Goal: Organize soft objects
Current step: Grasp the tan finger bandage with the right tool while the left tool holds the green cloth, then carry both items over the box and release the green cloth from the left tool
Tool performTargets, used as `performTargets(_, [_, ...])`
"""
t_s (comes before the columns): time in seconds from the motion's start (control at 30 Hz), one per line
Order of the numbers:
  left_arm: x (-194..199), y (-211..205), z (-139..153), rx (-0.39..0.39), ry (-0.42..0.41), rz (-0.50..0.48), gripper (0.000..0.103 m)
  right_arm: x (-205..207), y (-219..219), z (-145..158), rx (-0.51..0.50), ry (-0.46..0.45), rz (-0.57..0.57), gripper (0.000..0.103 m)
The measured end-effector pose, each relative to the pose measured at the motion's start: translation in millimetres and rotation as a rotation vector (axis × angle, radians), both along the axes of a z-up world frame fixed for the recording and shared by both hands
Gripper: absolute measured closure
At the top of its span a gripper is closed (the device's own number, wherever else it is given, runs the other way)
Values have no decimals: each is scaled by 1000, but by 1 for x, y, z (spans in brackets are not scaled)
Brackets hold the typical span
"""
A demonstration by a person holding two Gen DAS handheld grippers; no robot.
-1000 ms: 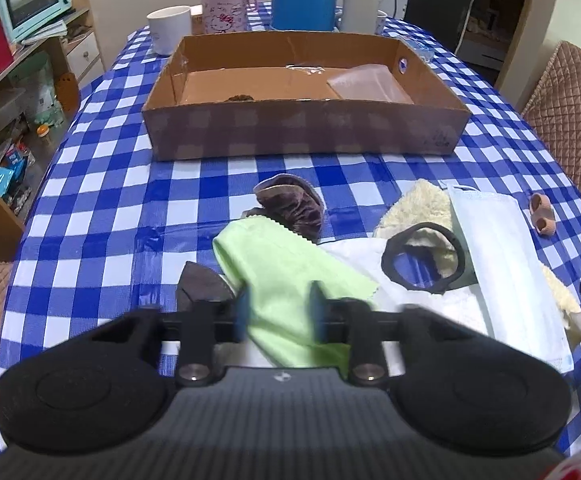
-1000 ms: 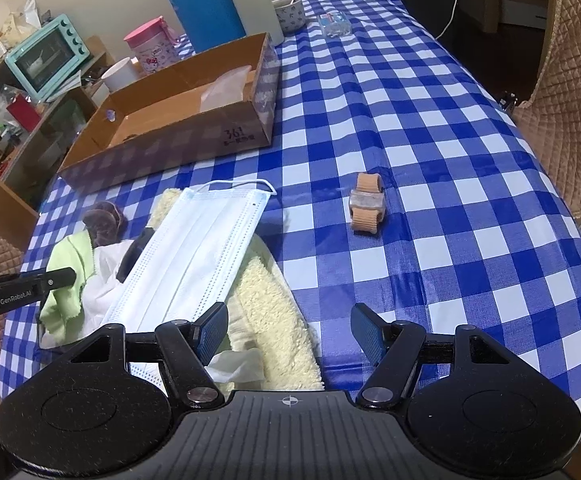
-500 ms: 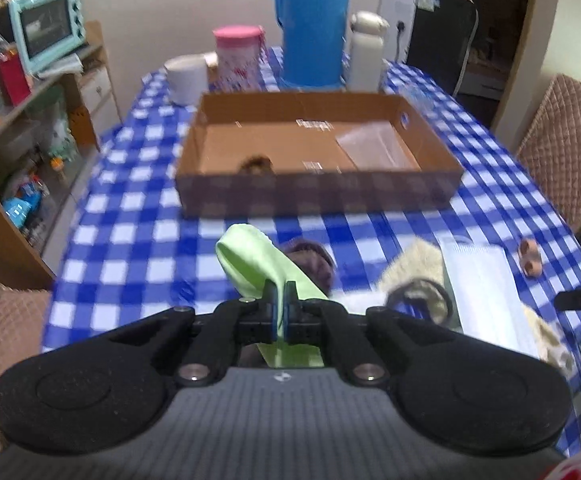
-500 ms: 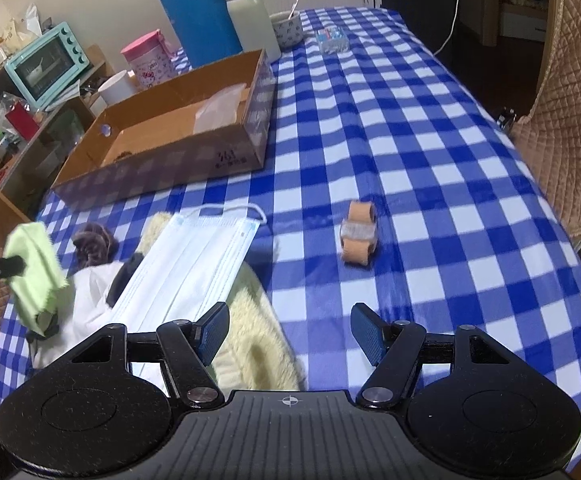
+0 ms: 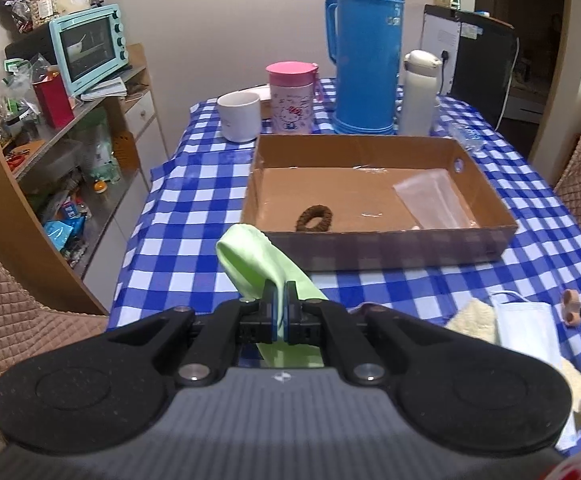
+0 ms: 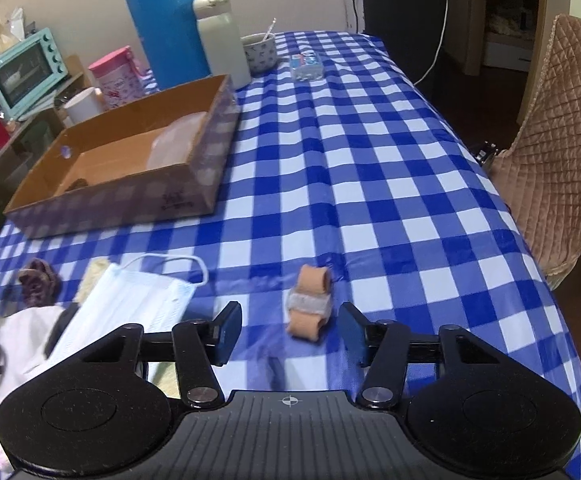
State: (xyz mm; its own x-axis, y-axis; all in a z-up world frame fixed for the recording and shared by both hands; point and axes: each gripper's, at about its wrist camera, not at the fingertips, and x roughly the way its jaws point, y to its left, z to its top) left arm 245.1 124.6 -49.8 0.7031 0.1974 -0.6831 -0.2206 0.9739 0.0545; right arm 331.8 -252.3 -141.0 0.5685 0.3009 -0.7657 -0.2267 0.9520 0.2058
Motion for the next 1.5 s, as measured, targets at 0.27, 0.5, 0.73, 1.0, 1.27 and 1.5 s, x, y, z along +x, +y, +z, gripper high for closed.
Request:
performTargets(0.27, [11,11,-10,27,30,17,101,16,5,-15,-36,24,9,61])
performTargets(0.5, [16,12,-12,26,36,13,101,23,8,-22,-55,46,-2,64])
performTargets(0.73, [19,10,-14,17,41,0,101,17,6,-26,-67,82,-8,64])
performTargets(1.0, [19,6,-13,15,40,-16,101,11,6,-28,-67,41,-1,94])
performTargets(1.27, [19,7,-6,22,21,-22,101,8,10,-4,-56,-40,41,99])
performTargets(1.5, [29,3,7,40,-10,-56,101,12,29,35,-6,-134,107,99])
